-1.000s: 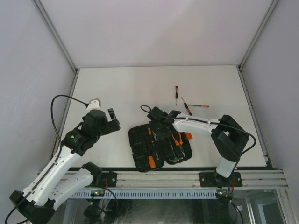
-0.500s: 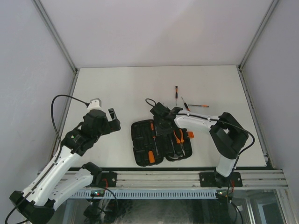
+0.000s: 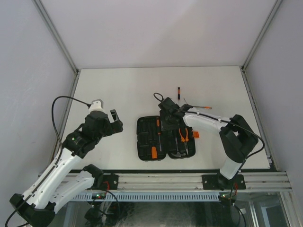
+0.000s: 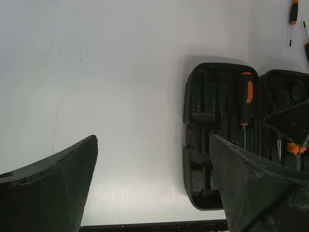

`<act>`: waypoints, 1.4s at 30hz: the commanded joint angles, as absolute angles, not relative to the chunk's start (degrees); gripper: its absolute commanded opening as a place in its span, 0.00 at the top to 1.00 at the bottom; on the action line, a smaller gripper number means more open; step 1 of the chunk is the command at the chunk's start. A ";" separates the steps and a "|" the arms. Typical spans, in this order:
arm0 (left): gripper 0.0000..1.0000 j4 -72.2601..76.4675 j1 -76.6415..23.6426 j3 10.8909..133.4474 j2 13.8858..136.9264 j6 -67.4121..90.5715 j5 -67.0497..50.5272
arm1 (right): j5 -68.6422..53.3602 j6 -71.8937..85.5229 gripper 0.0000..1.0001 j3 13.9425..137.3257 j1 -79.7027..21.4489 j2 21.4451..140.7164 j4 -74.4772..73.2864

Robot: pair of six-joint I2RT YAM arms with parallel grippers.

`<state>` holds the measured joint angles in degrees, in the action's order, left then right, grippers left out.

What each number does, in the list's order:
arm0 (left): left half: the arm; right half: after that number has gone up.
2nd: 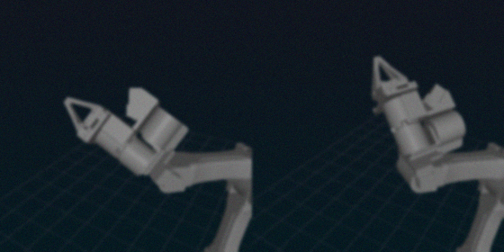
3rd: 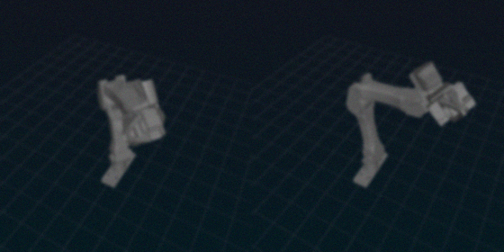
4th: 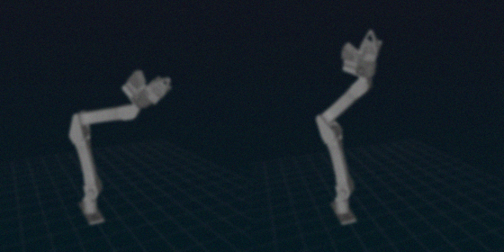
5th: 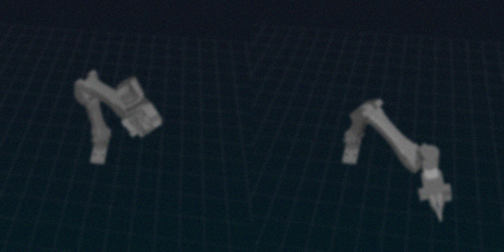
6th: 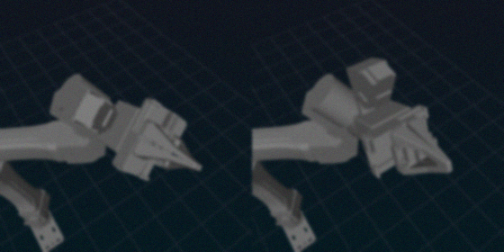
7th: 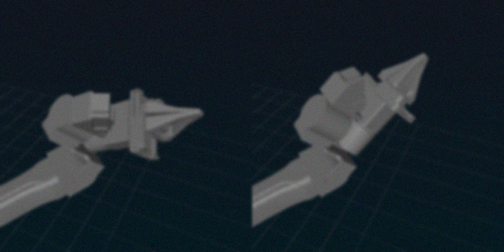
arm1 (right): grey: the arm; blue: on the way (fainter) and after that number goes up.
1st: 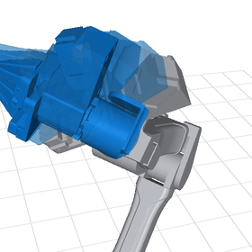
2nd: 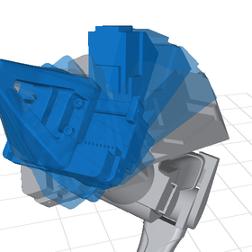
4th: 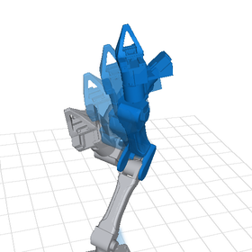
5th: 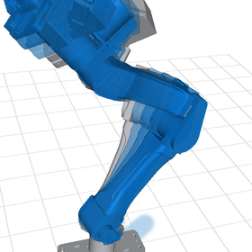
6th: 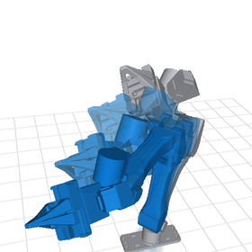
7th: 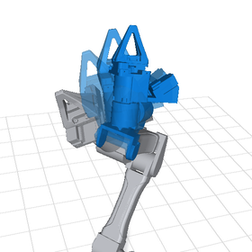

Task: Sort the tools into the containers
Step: Move the storage box to the center of the board, then pick up the screwdriver from the center of the board.

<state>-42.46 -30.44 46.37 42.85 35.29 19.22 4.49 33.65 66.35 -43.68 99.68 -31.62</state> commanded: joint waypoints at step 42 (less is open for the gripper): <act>0.00 -40.13 -30.05 47.40 40.75 31.94 16.94 | -2.68 16.15 0.54 83.54 -12.74 107.91 -33.82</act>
